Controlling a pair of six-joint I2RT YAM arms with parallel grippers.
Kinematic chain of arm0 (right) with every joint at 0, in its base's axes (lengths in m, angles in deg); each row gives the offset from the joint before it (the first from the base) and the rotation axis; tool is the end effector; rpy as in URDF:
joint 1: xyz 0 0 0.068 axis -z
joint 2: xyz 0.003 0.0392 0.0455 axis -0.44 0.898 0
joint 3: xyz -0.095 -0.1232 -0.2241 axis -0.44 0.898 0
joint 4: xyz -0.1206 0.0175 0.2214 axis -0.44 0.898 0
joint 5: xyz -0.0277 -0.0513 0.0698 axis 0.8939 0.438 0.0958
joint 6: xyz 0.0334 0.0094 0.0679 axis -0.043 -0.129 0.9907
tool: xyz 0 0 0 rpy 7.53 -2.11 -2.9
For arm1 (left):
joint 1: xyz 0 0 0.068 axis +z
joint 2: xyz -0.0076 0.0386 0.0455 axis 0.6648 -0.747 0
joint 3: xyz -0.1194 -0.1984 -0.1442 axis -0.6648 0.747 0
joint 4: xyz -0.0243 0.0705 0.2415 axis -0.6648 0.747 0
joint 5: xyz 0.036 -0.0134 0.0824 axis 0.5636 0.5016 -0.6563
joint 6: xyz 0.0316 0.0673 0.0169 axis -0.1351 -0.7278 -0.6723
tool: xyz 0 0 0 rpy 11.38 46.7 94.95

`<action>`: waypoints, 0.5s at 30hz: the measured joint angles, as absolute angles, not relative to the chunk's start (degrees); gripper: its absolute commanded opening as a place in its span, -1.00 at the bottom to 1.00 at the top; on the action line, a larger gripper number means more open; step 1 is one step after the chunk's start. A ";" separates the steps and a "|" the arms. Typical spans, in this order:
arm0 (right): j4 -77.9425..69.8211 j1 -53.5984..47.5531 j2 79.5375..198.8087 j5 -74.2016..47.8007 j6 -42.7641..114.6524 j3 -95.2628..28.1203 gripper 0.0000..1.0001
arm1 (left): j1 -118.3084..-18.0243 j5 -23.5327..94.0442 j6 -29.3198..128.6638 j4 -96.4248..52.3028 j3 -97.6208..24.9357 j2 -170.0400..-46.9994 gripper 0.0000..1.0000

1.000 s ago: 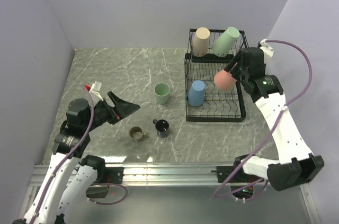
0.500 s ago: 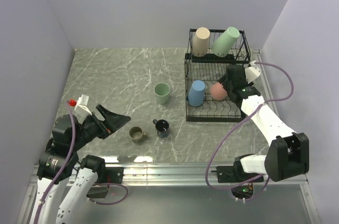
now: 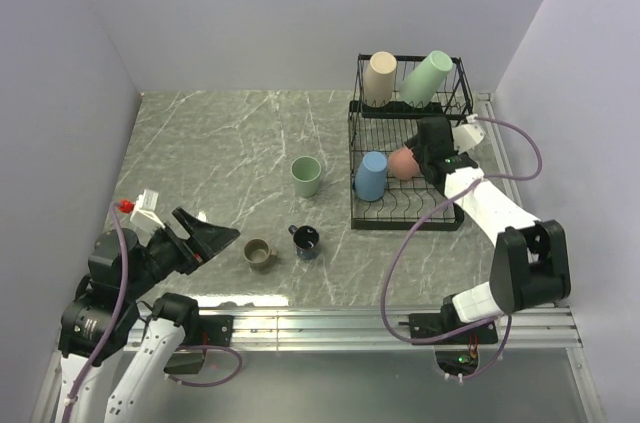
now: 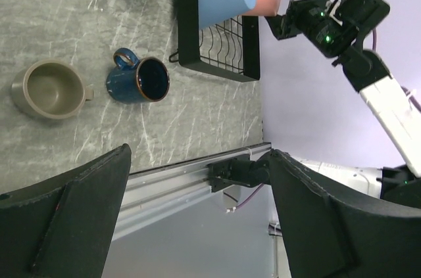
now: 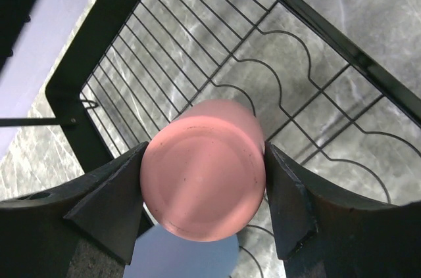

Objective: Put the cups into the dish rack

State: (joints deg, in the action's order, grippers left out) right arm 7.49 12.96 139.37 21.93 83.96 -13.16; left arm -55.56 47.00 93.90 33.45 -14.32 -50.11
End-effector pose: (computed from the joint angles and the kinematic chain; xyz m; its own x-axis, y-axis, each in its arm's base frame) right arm 0.3196 0.0440 0.2436 -0.2230 0.6925 -0.6861 0.5796 0.6601 0.4779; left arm 0.0514 -0.0356 0.3232 -0.6332 -0.6440 -0.4292 0.0238 0.5381 -0.8425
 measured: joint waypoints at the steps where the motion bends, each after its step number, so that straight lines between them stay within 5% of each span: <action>1: 8.10 12.96 140.35 21.99 84.02 -14.34 -0.41 | -55.56 47.00 93.97 33.73 -14.32 -49.85 0.81; 2: 8.71 12.96 141.53 21.93 84.00 -15.83 0.21 | -55.56 46.98 94.17 34.04 -14.32 -49.63 0.81; 5: 9.08 12.91 144.53 20.99 84.09 -19.02 0.74 | -55.56 46.98 94.45 34.67 -14.32 -48.91 0.81; 15: 9.91 12.63 143.32 18.45 83.48 -19.28 0.91 | -55.56 47.00 94.52 34.83 -14.28 -48.51 0.82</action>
